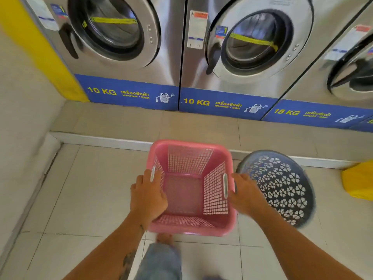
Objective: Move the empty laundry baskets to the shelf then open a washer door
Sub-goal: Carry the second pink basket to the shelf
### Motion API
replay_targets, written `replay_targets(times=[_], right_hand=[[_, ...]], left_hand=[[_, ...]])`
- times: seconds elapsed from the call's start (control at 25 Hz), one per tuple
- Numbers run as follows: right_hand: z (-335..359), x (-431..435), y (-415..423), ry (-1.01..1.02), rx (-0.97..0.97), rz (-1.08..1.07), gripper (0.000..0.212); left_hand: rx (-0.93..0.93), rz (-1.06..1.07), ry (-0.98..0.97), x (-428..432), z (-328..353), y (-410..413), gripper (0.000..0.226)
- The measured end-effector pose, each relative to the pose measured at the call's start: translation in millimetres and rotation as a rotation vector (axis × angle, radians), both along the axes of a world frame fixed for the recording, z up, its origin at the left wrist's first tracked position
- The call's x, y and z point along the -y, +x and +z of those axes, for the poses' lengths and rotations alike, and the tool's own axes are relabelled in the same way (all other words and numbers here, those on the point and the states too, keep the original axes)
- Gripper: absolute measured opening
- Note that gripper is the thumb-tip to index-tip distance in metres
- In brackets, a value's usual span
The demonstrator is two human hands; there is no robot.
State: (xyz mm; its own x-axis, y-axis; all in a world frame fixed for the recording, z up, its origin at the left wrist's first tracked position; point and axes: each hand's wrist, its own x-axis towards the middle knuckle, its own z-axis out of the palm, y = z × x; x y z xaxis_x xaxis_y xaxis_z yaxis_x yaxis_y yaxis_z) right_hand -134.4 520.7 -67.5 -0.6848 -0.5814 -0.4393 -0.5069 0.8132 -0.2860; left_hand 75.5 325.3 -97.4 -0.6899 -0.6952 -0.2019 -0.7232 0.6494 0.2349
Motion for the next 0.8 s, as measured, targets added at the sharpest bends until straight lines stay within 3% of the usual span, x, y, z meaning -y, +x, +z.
replay_targets(times=[0.24,0.44,0.68,0.8], right_hand=[[-131,23,-35,0.171,0.049,-0.077,0.083],[-190,10,-52,0.15,0.126,-0.178,0.089],[-205,4,-49,0.013,0.12,-0.251,0.079],[-177,11,-46,-0.077,0.053,-0.152,0.078]], left_hand=[[0.114,0.048,0.018,46,-123,-31,0.065],[0.101,0.134,0.107,52,-184,-19,0.068],[-0.084,0.186,0.204,54,-208,6,0.064],[-0.167,0.257,0.145,53,-182,26,0.057]])
